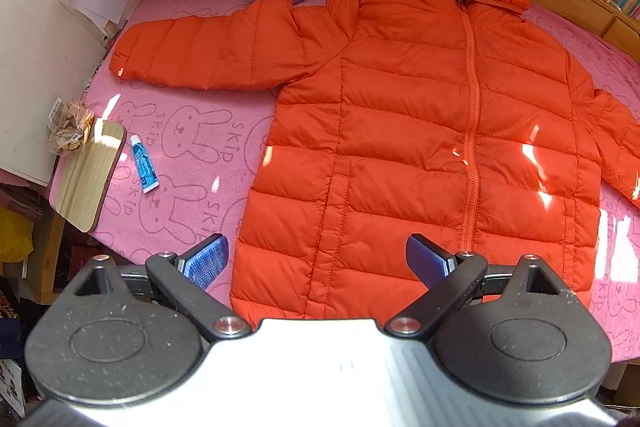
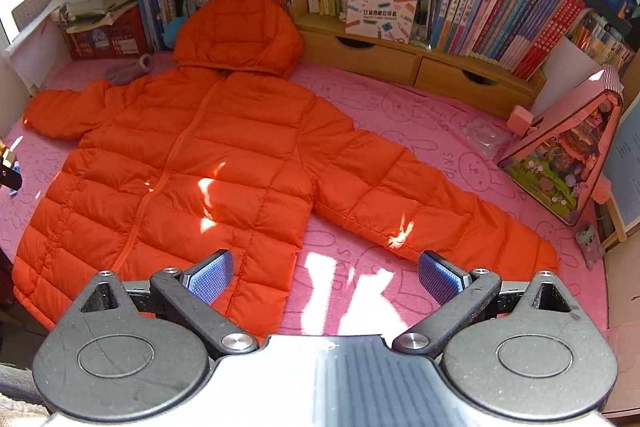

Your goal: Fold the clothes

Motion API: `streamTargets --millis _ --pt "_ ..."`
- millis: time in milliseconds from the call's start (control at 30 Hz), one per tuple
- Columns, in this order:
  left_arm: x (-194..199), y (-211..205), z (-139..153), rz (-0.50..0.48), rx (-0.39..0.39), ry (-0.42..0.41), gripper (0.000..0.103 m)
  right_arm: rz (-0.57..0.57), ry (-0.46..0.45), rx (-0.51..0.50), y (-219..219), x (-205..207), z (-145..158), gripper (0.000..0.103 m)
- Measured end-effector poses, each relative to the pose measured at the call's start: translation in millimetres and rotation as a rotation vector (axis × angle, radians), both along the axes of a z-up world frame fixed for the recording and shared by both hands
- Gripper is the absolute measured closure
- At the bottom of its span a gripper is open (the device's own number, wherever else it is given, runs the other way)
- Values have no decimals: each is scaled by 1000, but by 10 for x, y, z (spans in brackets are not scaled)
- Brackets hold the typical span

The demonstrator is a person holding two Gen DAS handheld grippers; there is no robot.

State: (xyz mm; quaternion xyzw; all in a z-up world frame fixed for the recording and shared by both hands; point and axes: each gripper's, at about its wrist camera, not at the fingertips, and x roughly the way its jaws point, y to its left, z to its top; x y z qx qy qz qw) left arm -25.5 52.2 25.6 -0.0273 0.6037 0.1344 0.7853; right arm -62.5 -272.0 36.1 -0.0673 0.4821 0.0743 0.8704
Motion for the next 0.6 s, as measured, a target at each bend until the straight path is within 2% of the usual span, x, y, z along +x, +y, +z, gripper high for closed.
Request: streamTargets --millis 333,600 --pt "-134 -104 28 -81 -21 21 6 -54 125 41 158 -127 118 3" --pt "-246 -130 22 -105 -34 37 6 31 160 -2 437 -297 124 2"
